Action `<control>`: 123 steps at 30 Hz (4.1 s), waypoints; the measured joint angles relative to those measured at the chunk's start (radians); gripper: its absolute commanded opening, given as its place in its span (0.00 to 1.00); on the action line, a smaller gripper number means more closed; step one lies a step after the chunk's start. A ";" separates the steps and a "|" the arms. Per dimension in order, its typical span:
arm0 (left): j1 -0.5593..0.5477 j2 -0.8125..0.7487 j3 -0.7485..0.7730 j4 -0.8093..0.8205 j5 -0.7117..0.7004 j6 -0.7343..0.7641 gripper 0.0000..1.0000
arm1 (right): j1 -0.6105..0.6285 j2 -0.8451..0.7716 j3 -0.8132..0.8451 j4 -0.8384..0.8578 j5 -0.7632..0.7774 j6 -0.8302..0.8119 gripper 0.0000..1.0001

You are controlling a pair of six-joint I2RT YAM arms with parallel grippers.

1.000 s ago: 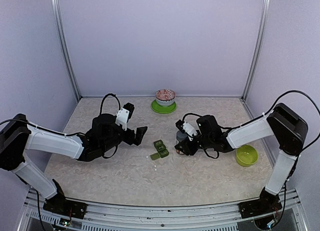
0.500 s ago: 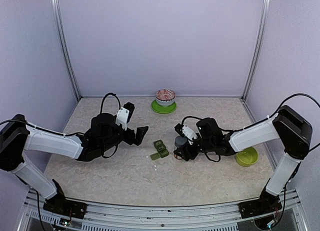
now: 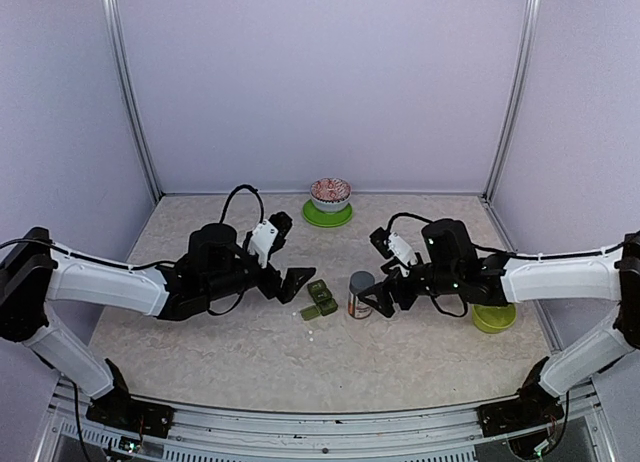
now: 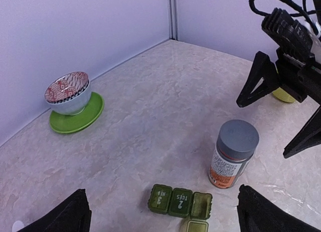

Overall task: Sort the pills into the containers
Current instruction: Place the pill bottle at the center of the board, then pick up the pill bottle from the center of the board, then hold the pill bottle.

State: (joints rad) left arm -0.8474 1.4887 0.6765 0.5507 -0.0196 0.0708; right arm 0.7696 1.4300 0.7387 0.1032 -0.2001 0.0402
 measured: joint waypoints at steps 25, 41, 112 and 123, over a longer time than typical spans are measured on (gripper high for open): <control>-0.098 0.429 0.719 -0.652 0.212 0.312 0.93 | -0.114 -0.460 -0.206 -0.060 0.208 0.313 0.96; -0.103 0.568 0.882 -0.821 0.282 0.404 0.76 | -0.114 -0.453 -0.227 -0.038 0.205 0.317 0.96; -0.103 0.137 0.286 0.154 0.639 -0.149 0.15 | -0.113 -0.174 -0.325 0.921 -0.568 0.276 0.93; -0.108 0.137 0.266 0.250 0.606 -0.179 0.15 | -0.095 -0.091 -0.275 0.969 -0.588 0.293 0.87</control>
State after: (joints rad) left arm -0.9558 1.6260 0.9424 0.8009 0.5861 -0.1078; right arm 0.6743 1.3392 0.4633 1.0721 -0.7879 0.3328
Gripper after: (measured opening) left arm 0.536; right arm 0.902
